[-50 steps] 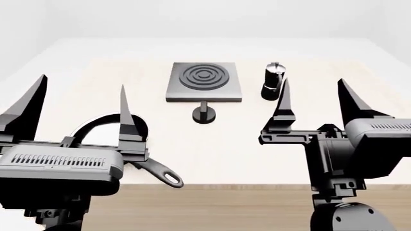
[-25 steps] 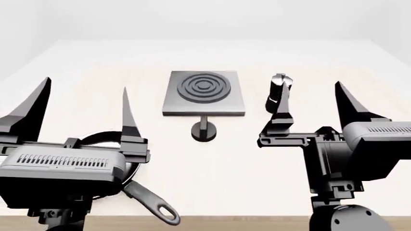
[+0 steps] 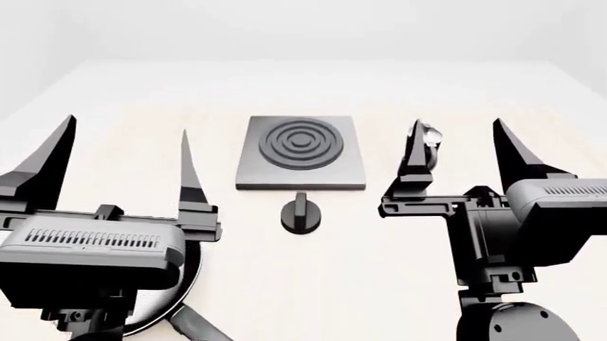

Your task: Turn on the stove and put the moka pot on it.

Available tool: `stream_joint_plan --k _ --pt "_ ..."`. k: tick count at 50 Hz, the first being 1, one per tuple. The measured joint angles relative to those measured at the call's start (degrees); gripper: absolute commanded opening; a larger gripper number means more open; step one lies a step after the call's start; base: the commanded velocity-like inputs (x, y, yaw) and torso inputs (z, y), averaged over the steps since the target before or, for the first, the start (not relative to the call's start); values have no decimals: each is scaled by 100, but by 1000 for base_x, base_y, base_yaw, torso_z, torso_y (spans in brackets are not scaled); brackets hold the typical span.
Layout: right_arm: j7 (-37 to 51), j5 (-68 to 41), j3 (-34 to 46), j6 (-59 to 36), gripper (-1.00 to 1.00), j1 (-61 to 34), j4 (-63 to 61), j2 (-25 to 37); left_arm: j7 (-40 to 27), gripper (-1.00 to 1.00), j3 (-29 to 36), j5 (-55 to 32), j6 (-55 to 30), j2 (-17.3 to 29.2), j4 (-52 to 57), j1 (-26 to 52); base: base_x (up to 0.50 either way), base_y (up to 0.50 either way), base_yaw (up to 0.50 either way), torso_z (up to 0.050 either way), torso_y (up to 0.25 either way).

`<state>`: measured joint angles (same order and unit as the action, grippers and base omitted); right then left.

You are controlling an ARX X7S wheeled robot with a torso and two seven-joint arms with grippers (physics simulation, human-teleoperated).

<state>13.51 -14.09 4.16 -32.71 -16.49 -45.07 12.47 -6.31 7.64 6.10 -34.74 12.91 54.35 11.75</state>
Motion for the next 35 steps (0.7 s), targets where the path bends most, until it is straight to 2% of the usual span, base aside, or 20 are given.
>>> stream_joint_plan --k 35 --pt "89 -63 140 91 100 30 33 92 -111 100 58 -82 72 63 -98 -70 197 0 0 0 0"
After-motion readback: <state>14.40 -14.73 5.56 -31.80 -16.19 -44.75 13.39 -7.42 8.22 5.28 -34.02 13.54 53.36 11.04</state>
